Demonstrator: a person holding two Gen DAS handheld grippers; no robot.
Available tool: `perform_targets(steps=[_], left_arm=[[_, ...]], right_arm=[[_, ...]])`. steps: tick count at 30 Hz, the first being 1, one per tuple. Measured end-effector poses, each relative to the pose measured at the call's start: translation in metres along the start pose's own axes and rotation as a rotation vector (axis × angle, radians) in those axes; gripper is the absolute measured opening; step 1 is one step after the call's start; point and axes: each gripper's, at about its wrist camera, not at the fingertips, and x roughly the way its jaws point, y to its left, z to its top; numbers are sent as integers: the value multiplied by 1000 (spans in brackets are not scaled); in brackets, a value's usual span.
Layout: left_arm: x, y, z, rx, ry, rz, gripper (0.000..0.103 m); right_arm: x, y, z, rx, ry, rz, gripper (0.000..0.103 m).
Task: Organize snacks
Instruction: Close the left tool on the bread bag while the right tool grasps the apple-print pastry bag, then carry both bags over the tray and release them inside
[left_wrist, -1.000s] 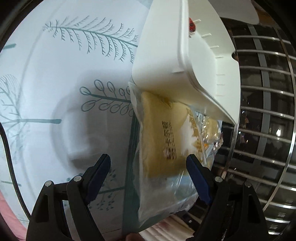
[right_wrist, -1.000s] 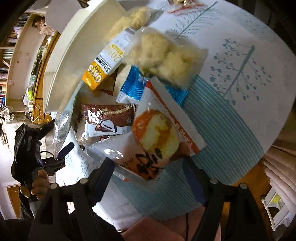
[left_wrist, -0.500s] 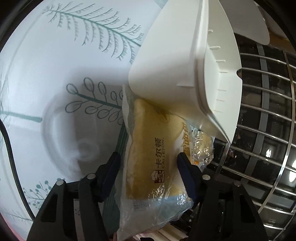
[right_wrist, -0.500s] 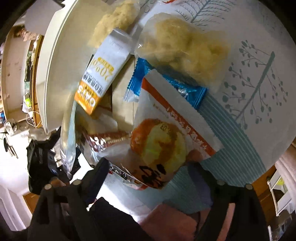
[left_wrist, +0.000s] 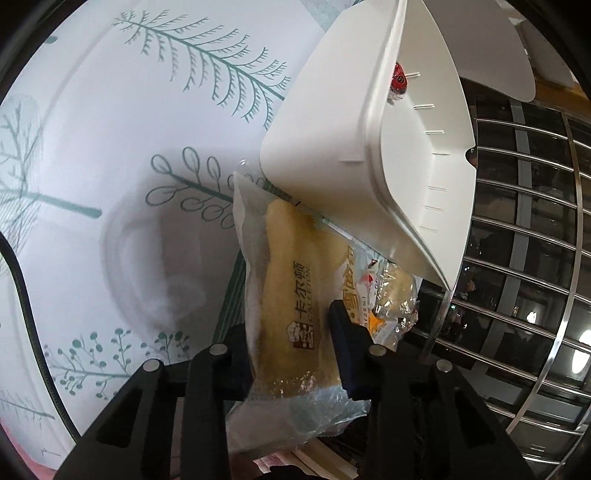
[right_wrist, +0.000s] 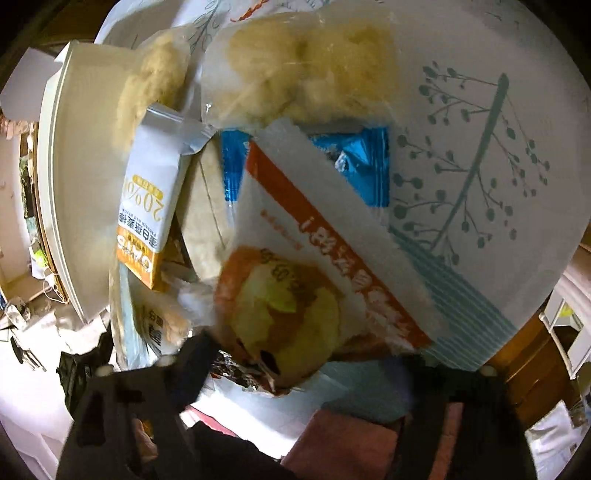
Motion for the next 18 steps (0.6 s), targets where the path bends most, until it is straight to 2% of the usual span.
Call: perform_targets(steps=[2,5,12,18], left_arm=[[-6,3,-2,-2,-2,-8,30],[-15,4,-8,5,-8,-19,28],[-43,11,-24,38,-43,-11,25],[-74,17,-41,96,-72,-44,20]], right_arm=[[-2,0,-1,-6,-5,-9,48],[-4,2,-9,-13,-30,-9,43],[-12,4,-37,-61,-101,-28,39],[-18,-3,-62,-89,-144,-4,38]])
